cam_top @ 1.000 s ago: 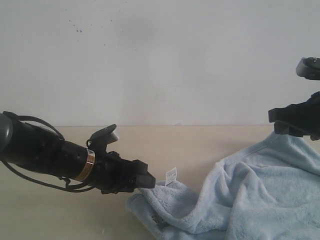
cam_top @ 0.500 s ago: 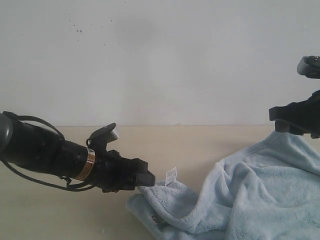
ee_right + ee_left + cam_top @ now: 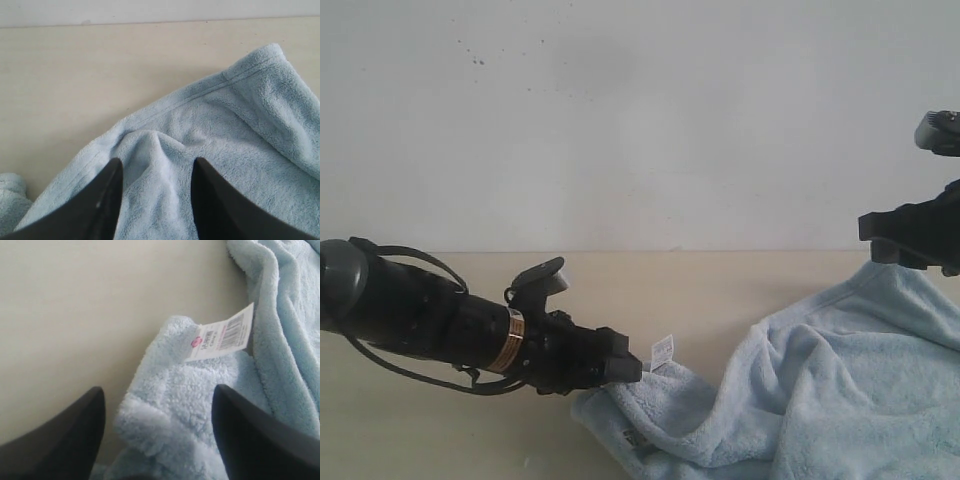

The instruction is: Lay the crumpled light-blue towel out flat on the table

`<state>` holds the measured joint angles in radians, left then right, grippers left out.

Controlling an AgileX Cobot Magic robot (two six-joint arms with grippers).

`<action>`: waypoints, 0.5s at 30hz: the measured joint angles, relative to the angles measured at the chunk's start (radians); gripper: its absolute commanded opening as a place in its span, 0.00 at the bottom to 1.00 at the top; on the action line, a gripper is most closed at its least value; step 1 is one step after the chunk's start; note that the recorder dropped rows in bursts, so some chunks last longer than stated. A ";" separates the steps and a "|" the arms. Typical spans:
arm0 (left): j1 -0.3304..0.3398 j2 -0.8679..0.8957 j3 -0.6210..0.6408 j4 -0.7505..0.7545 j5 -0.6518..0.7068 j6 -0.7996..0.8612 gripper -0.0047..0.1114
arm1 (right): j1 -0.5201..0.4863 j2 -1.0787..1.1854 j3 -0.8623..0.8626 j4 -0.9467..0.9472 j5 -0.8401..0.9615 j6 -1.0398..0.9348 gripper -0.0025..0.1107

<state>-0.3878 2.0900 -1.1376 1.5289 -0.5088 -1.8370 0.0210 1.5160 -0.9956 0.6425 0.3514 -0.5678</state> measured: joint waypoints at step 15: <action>-0.002 0.002 0.000 -0.007 0.006 0.007 0.16 | 0.000 0.000 0.000 0.000 0.000 0.000 0.39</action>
<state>-0.3900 2.0915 -1.1376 1.5222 -0.5032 -1.8302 0.0210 1.5160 -0.9956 0.6425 0.3514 -0.5678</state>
